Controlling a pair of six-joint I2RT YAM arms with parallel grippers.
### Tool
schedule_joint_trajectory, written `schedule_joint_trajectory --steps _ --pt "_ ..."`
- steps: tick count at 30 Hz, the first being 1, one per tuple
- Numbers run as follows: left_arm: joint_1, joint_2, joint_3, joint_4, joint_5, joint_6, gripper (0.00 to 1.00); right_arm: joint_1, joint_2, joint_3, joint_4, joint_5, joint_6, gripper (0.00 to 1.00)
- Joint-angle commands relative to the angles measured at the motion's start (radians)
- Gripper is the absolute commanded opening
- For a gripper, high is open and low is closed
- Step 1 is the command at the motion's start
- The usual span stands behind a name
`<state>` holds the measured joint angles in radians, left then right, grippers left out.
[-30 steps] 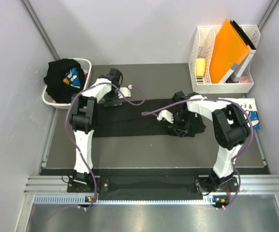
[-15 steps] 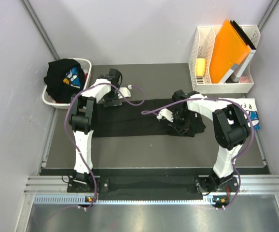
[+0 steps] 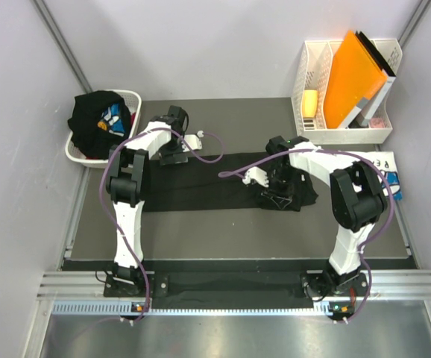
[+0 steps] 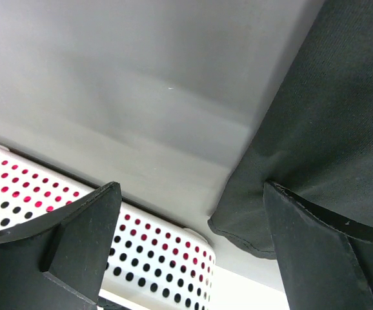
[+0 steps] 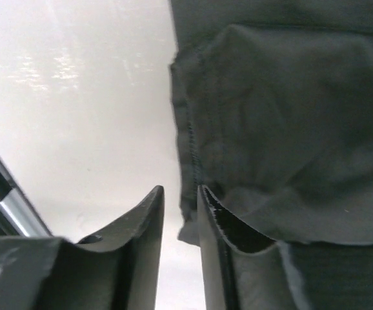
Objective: Fold and stack the t-shirts
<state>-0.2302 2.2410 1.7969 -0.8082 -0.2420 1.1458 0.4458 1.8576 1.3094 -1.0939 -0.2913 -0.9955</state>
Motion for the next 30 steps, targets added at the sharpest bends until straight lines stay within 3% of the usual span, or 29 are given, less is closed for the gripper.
schedule_joint_trajectory --steps 1,7,17,25,30 --pt "0.02 -0.014 -0.027 -0.025 0.026 -0.018 0.96 0.014 -0.06 0.001 0.063 0.046 0.001 0.31" --pt "0.02 -0.014 -0.022 -0.023 0.026 -0.018 0.96 0.014 -0.045 -0.025 0.106 0.057 0.015 0.27" --pt "0.025 -0.014 -0.024 -0.026 0.021 -0.011 0.96 0.014 -0.02 -0.047 0.112 0.061 0.011 0.32" --pt "0.025 -0.009 -0.014 -0.029 0.026 -0.008 0.96 0.014 -0.006 -0.061 0.134 0.078 0.017 0.02" --pt "0.026 -0.006 -0.008 -0.032 0.026 -0.004 0.97 0.016 -0.011 -0.058 0.127 0.081 0.015 0.0"
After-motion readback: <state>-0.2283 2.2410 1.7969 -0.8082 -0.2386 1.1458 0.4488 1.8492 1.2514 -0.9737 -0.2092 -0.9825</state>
